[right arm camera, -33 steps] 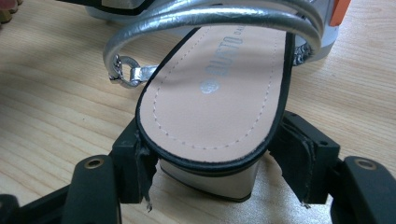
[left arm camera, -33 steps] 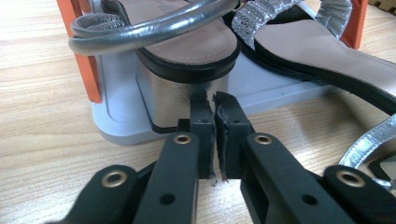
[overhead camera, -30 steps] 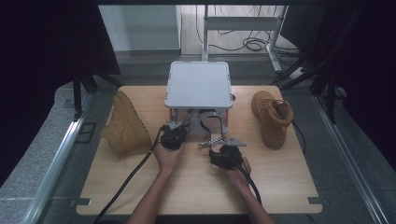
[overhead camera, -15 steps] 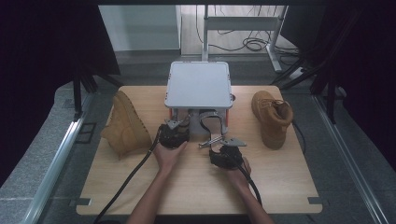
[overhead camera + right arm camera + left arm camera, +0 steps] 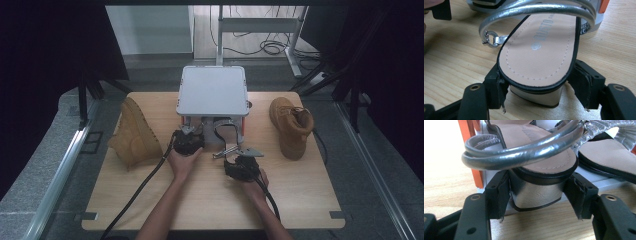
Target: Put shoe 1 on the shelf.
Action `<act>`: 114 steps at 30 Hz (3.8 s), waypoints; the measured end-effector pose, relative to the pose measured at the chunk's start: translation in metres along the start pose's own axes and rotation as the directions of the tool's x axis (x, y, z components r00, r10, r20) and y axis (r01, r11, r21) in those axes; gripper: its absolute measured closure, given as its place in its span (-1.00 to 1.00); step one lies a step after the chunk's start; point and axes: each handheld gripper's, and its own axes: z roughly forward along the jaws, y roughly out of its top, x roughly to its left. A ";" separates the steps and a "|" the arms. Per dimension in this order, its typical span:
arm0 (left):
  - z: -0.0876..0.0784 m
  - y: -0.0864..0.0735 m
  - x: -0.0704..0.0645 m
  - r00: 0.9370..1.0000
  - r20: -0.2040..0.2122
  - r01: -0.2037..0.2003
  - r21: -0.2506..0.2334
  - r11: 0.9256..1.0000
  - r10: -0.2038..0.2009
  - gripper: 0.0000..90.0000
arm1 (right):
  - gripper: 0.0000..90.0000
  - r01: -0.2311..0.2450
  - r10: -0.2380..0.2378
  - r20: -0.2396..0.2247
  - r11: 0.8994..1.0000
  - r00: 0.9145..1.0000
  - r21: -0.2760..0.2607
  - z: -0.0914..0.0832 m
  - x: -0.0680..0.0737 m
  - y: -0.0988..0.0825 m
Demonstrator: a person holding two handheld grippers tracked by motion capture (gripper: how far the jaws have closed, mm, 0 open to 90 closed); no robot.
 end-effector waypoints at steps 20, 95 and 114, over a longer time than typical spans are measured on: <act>-0.001 0.001 0.001 1.000 0.005 0.025 0.016 1.000 -0.025 -0.13 | -0.11 -0.087 0.097 0.113 0.992 0.989 -0.093 0.006 0.008 0.020; -0.041 -0.004 0.029 0.999 -0.007 0.039 -0.057 0.998 -0.039 0.92 | 0.91 -0.092 0.107 0.065 0.974 0.992 -0.206 0.035 -0.032 0.054; -0.021 0.003 0.014 0.996 0.071 0.045 -0.025 0.999 -0.043 0.99 | 0.99 -0.024 0.043 0.121 0.987 0.992 -0.158 0.057 -0.020 0.056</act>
